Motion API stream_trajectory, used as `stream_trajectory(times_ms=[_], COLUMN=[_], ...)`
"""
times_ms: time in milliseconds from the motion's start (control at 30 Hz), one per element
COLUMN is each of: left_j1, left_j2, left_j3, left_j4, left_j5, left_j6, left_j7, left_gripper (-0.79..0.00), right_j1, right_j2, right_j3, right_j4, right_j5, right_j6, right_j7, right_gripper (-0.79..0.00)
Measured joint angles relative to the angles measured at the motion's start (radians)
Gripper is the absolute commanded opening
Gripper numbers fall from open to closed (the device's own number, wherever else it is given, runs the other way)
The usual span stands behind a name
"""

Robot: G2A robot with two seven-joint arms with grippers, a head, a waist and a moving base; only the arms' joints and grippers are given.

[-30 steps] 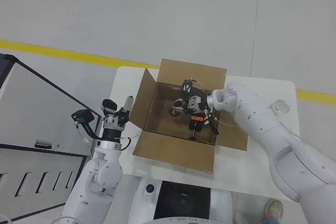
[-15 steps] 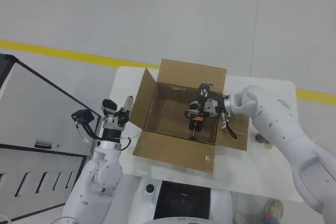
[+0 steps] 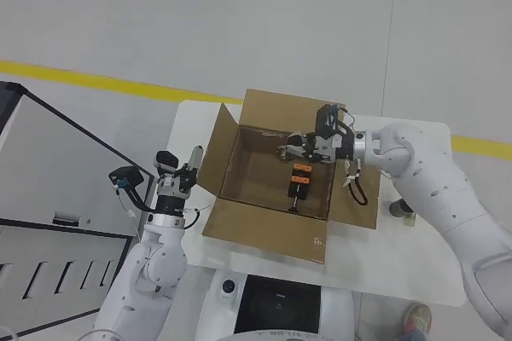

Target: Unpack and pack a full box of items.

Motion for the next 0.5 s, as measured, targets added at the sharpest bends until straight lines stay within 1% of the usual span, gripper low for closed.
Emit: stream_trajectory(times_ms=[133,300,400,500], left_j1=[0.0,0.0,0.0,0.0], left_j2=[0.0,0.0,0.0,0.0], left_j3=[0.0,0.0,0.0,0.0], left_j4=[0.0,0.0,0.0,0.0], left_j5=[0.0,0.0,0.0,0.0], left_j6=[0.0,0.0,0.0,0.0], left_j7=[0.0,0.0,0.0,0.0], left_gripper=[0.0,0.0,0.0,0.0], right_j1=[-0.135,-0.323,-0.435,-0.53], right_j2=[0.086,0.186,0.233,0.265], right_j3=[0.129,0.307,0.416,0.508], right_j4=[-0.172,-0.36,-0.451,-0.499], right_j5=[0.056,0.207,0.26,0.278], right_j6=[0.0,0.0,0.0,0.0], right_j7=[0.003,0.018,0.03,0.048], right_gripper=[-0.785,-0.785,-0.785,-0.785])
